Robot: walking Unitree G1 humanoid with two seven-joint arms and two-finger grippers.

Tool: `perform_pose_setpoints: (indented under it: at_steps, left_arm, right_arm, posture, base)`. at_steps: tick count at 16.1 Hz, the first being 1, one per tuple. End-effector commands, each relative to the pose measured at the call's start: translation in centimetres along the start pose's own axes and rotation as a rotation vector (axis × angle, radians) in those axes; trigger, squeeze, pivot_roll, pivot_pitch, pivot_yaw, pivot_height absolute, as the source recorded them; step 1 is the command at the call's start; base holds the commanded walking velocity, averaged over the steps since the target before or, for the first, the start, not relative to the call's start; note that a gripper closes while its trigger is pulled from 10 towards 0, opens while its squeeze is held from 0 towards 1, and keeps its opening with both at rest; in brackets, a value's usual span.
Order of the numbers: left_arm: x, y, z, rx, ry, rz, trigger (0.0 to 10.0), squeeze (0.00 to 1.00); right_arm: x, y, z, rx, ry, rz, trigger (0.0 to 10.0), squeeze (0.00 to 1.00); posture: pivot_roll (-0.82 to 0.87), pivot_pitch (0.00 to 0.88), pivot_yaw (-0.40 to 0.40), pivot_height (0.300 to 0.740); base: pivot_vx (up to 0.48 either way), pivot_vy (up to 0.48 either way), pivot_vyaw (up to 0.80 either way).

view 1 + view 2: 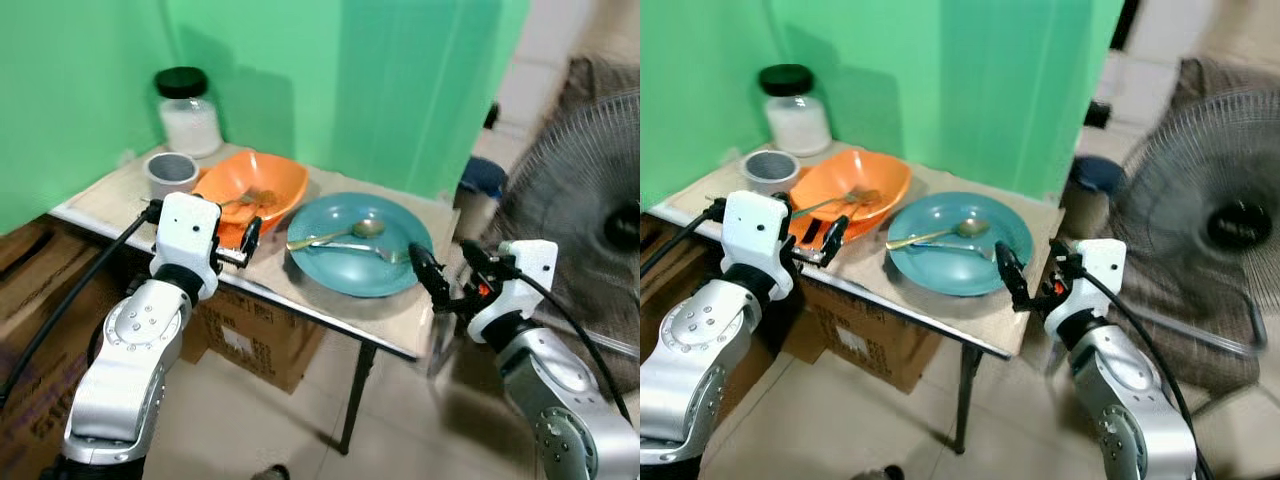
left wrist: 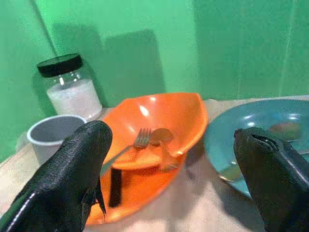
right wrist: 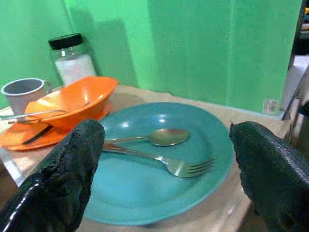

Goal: Setting the table

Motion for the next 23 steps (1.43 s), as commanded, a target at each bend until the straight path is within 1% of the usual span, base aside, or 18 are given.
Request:
perform_pose_setpoints:
  at_steps: [1,2,4,5,7,10,12,15,17,18,19,20,23]
  left_arm:
    - [0.1,0.2,0.0,0.009,-0.005,0.004,10.0,0.0]
    - [0.1,0.2,0.0,0.009,-0.005,0.004,10.0,0.0]
    - [0.1,0.2,0.0,0.011,-0.003,0.008,10.0,0.0]
    - [0.1,0.0,-0.2,-0.001,0.004,0.001,10.0,0.0]
    - [-0.1,-0.2,-0.2,0.0,0.001,-0.007,10.0,0.0]
    - [-0.4,-0.4,-0.1,0.002,-0.024,-0.006,10.0,0.0]
    - [-0.5,-0.5,-0.2,-0.002,-0.029,-0.007,10.0,0.0]
    - [-0.7,-0.6,-0.2,-0.004,-0.038,-0.006,10.0,0.0]
    - [-0.8,-0.6,-0.2,-0.004,-0.042,-0.006,10.0,0.0]
    - [-0.9,-0.5,-0.3,-0.004,-0.044,-0.006,10.0,0.0]
    - [-0.9,-0.5,-0.3,-0.003,-0.046,-0.006,10.0,0.0]
    - [-1.0,-0.5,-0.4,-0.002,-0.047,-0.007,10.0,0.0]
    - [-1.0,-0.4,-0.3,-0.002,-0.058,-0.007,10.0,0.0]
  right_arm:
    - [0.0,0.1,0.2,-0.009,-0.011,-0.001,10.0,0.0]
    - [0.0,0.1,0.1,-0.017,-0.005,0.005,10.0,0.0]
    - [0.0,0.1,-0.2,-0.008,0.004,0.004,10.0,0.0]
    - [0.0,-0.3,-0.6,0.003,0.034,-0.015,10.0,0.0]
    - [0.0,-0.6,-0.9,0.003,0.05,-0.027,10.0,0.0]
    - [0.2,-1.0,-0.9,-0.003,0.041,-0.036,10.0,0.0]
    - [0.2,-1.3,-0.9,-0.006,0.033,-0.046,10.0,0.0]
    - [0.3,-1.5,-1.4,-0.011,0.068,-0.055,10.0,0.0]
    - [0.4,-1.6,-1.6,-0.022,0.076,-0.057,10.0,0.0]
    - [0.5,-1.6,-1.6,-0.017,0.071,-0.055,10.0,0.0]
    - [0.6,-1.6,-1.3,0.011,0.051,-0.056,10.0,0.0]
    - [0.7,-1.6,-1.1,0.016,0.035,-0.055,10.0,0.0]
    - [0.7,-1.5,-0.4,0.008,-0.005,-0.049,10.0,0.0]
  posture:
    - [-0.03,0.0,-0.043,0.74]
    - [-0.03,0.0,-0.045,0.74]
    - [-0.03,0.0,-0.045,0.74]
    - [-0.02,0.0,-0.054,0.74]
    - [-0.02,0.0,-0.057,0.74]
    - [-0.01,0.0,-0.062,0.74]
    - [-0.01,0.0,-0.066,0.74]
    - [0.0,0.0,-0.071,0.74]
    - [0.0,0.0,-0.071,0.74]
    - [0.0,0.0,-0.074,0.74]
    - [0.0,0.0,-0.074,0.74]
    - [0.0,0.0,-0.074,0.74]
    - [0.0,0.0,-0.072,0.74]
  base:
    - [0.0,-0.48,0.8]
    - [0.0,-0.454,0.58]
    - [0.0,-0.322,0.0]
    - [0.0,0.0,0.0]
    - [0.0,0.0,0.0]
    - [0.0,0.0,0.0]
    - [0.0,0.0,0.8]
    - [0.0,0.0,0.8]
    - [0.0,0.0,0.0]
    - [0.0,0.0,0.0]
    - [0.0,0.0,0.0]
    - [0.0,0.0,0.0]
    - [0.0,0.0,0.0]
Point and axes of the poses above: a point about 5 cm out from each wrist's last joint towards the gripper, its own x axis pointing out of the wrist towards the gripper, its own y axis along the axis of the wrist's last joint, z = x × y, the point moved 3 cm from there along x, pointing out of the wrist towards the gripper, and after that the axes turned 1 degree about -x, right-handed, at the moved point
